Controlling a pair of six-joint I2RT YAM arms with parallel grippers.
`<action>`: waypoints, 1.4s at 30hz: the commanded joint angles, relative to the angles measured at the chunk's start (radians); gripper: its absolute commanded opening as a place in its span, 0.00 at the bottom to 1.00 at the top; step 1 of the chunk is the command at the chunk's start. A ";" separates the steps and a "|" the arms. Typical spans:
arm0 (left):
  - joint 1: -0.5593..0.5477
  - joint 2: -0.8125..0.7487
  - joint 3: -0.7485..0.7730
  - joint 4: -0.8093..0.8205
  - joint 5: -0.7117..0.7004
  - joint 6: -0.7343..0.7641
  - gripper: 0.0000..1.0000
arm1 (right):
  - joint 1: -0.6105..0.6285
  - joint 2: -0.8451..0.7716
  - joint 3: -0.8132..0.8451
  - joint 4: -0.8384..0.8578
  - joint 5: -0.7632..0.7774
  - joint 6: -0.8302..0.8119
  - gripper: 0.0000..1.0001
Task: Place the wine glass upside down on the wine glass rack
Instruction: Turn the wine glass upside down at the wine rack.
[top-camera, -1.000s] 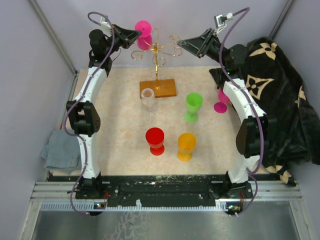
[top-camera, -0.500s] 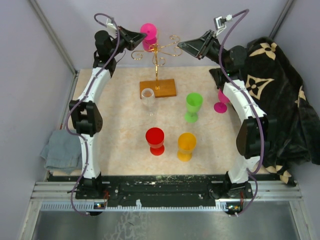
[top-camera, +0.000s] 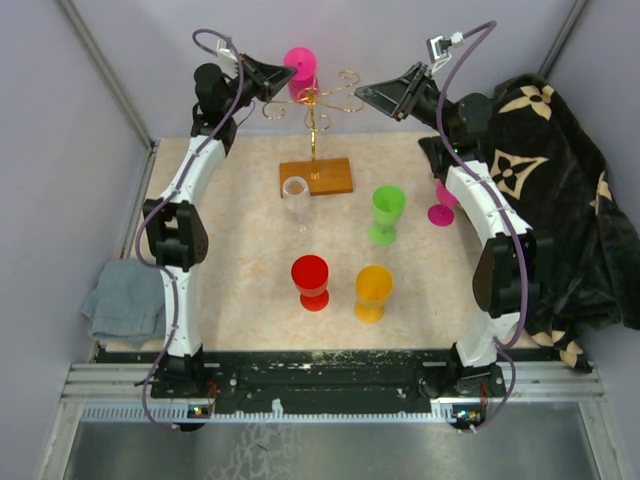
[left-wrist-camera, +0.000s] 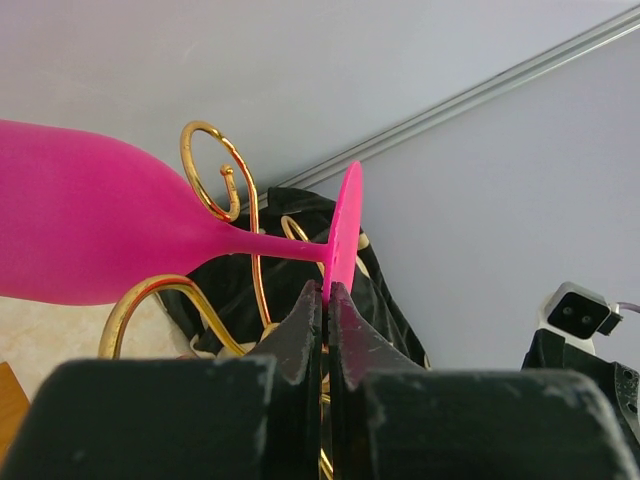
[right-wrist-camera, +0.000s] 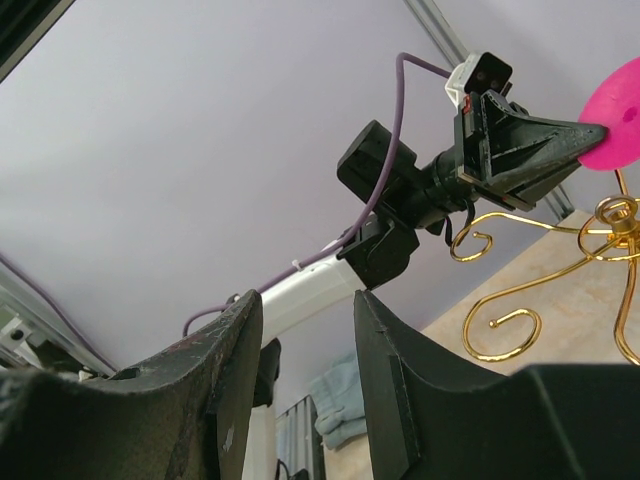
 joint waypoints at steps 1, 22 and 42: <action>-0.010 0.019 0.037 0.075 -0.001 -0.022 0.00 | -0.003 -0.056 0.001 0.060 0.008 -0.002 0.42; -0.026 0.059 0.050 0.174 -0.046 -0.074 0.00 | -0.002 -0.051 -0.008 0.062 0.007 -0.005 0.42; -0.045 0.010 0.044 0.112 -0.095 0.001 0.00 | -0.002 -0.024 -0.005 0.080 0.010 0.004 0.42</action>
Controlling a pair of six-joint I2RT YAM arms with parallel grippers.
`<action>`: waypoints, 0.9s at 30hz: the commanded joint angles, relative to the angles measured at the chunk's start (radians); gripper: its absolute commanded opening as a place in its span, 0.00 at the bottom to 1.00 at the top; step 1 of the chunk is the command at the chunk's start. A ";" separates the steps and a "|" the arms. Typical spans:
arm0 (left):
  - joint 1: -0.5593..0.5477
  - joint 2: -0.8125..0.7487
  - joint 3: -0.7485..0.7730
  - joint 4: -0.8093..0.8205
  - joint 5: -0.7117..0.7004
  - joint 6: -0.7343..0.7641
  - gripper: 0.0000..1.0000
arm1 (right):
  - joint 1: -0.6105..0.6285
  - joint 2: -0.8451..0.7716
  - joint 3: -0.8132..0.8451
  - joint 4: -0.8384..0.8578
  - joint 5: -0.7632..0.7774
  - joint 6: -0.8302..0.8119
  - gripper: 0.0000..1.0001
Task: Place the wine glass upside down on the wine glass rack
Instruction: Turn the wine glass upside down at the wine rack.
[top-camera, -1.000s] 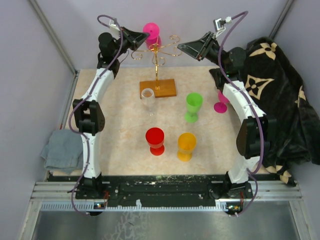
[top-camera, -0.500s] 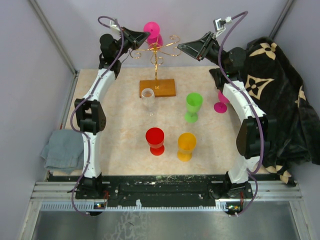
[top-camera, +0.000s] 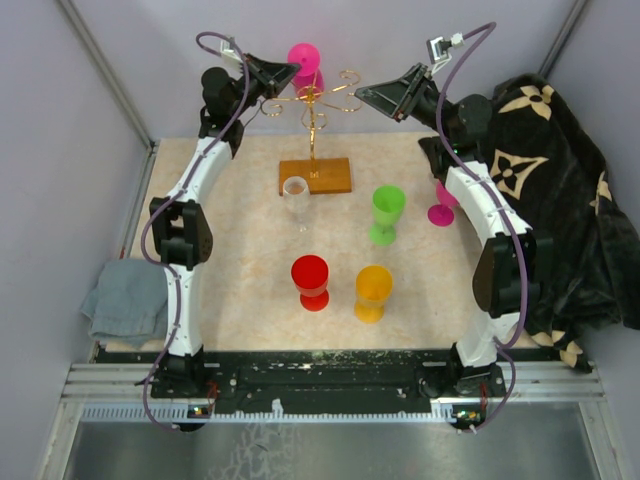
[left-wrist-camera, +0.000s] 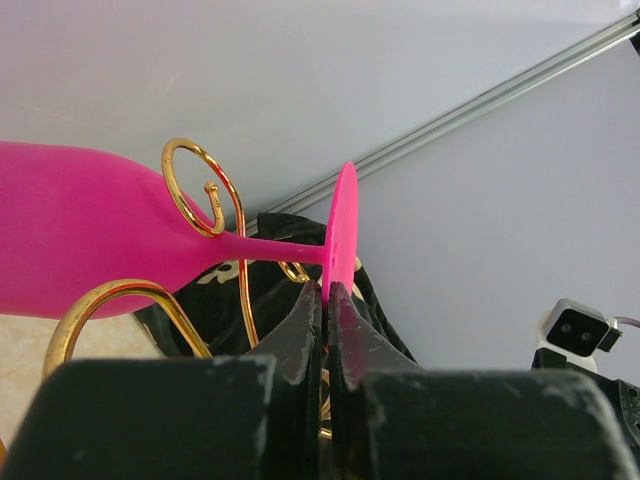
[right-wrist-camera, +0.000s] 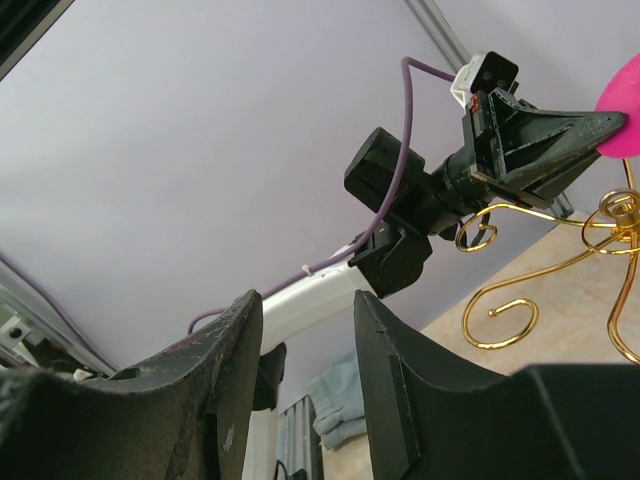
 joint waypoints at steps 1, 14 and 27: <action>-0.020 -0.031 0.022 0.024 -0.037 0.027 0.00 | -0.002 -0.025 0.004 0.066 0.010 0.003 0.42; -0.059 -0.043 0.050 -0.039 -0.109 0.129 0.00 | -0.002 -0.024 -0.004 0.057 0.008 -0.004 0.42; -0.021 -0.093 -0.017 -0.024 -0.081 0.115 0.00 | -0.003 -0.020 -0.002 0.065 0.010 0.005 0.42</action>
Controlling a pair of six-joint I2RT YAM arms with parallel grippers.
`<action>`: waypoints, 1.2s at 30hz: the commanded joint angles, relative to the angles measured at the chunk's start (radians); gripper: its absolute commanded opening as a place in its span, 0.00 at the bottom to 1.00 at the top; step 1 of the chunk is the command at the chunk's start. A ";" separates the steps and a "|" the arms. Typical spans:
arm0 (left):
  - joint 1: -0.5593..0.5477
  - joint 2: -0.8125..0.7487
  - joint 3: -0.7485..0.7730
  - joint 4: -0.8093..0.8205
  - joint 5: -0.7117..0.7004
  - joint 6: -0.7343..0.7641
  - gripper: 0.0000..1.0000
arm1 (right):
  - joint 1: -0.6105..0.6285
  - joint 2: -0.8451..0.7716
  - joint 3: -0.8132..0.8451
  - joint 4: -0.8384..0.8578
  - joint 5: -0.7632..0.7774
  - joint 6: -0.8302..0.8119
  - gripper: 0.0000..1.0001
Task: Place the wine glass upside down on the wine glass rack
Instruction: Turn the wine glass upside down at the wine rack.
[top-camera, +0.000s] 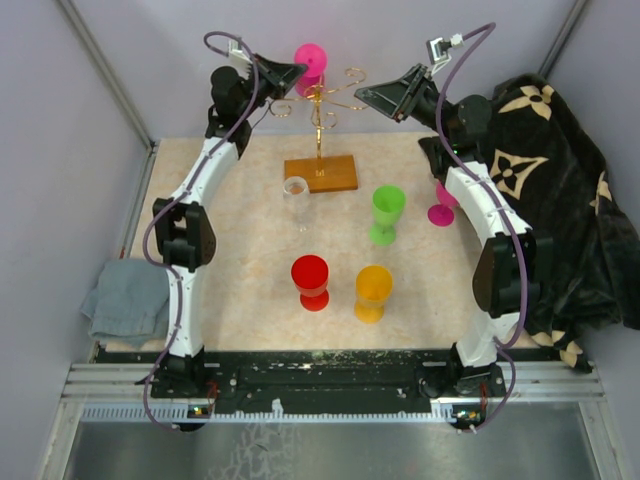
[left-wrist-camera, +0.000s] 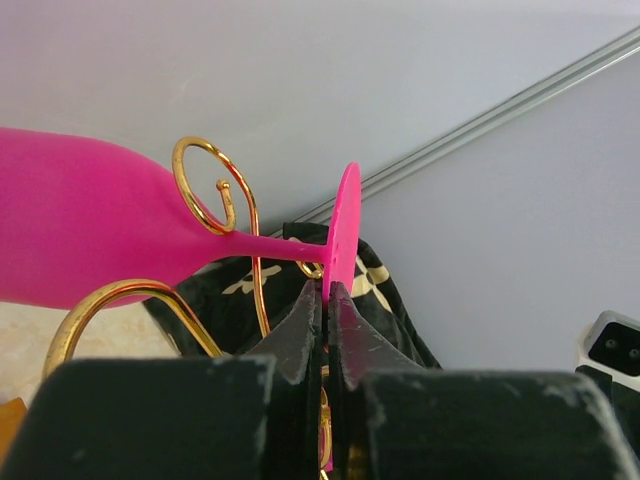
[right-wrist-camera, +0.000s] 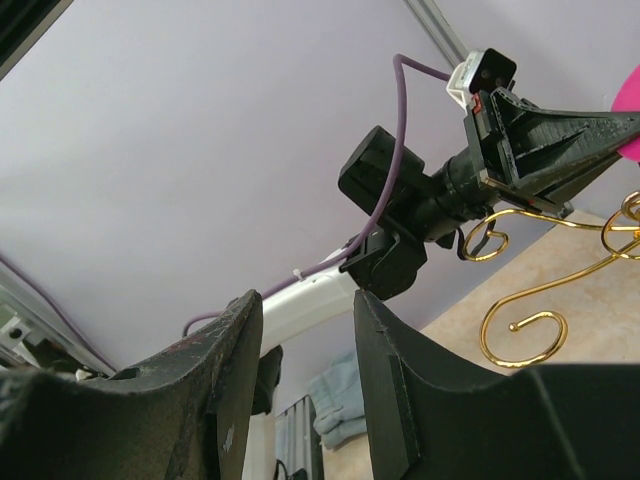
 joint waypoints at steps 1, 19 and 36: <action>0.016 -0.088 -0.029 0.030 0.008 0.020 0.00 | -0.003 -0.018 0.004 0.063 0.010 0.005 0.42; 0.074 -0.143 -0.069 -0.002 0.014 0.025 0.00 | 0.003 -0.008 -0.005 0.094 0.014 0.028 0.42; 0.122 -0.233 -0.192 -0.002 0.013 0.033 0.00 | 0.003 -0.012 -0.023 0.113 0.017 0.038 0.42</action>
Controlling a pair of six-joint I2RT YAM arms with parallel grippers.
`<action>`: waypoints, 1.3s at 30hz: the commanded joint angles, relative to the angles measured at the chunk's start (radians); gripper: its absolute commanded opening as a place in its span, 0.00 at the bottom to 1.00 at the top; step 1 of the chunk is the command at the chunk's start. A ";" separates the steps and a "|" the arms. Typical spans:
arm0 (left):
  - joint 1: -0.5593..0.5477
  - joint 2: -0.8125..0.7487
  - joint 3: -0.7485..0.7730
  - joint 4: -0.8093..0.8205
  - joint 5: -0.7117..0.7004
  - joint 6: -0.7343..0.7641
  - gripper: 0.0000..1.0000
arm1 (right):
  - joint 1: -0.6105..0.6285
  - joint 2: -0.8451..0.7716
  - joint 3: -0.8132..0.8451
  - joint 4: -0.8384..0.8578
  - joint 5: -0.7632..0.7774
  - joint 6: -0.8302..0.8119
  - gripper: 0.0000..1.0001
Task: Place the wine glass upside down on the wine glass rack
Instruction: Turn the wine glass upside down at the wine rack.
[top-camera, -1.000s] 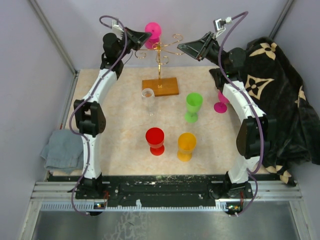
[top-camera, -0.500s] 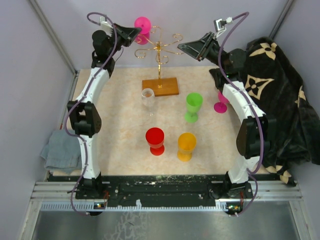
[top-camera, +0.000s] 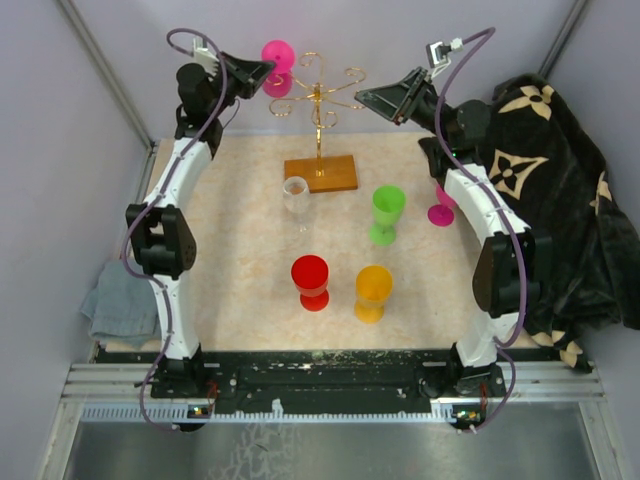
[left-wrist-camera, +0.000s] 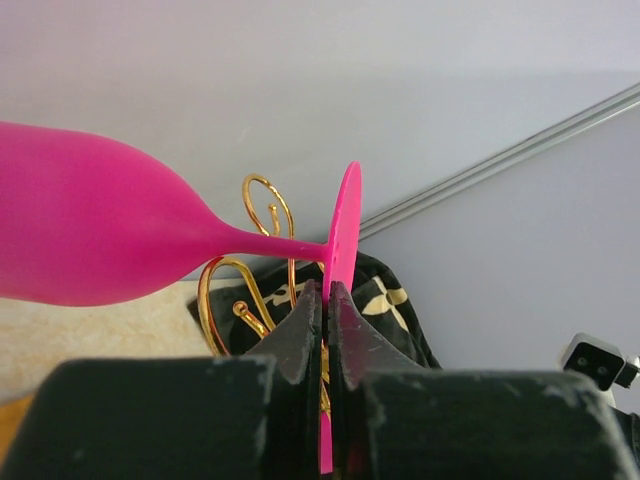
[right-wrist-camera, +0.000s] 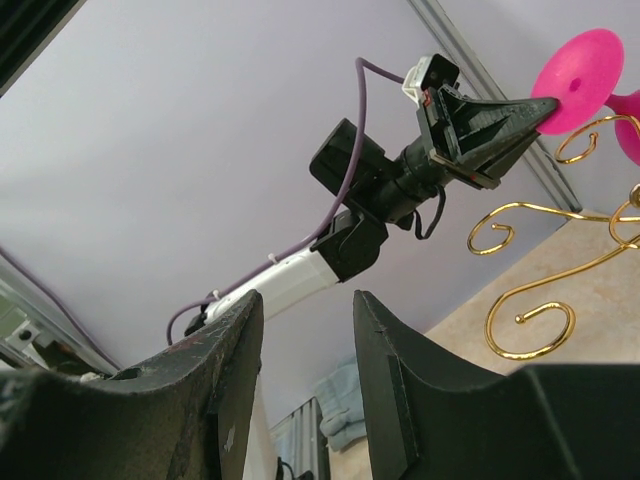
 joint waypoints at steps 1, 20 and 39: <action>0.021 -0.085 -0.039 0.032 -0.003 0.011 0.00 | 0.003 -0.013 0.008 0.061 0.010 0.005 0.42; 0.061 -0.281 -0.228 -0.101 -0.031 0.090 0.00 | 0.005 -0.017 0.016 0.066 0.007 0.013 0.42; 0.044 -0.305 -0.306 -0.160 0.100 0.037 0.00 | 0.015 -0.045 -0.021 0.076 0.014 0.015 0.42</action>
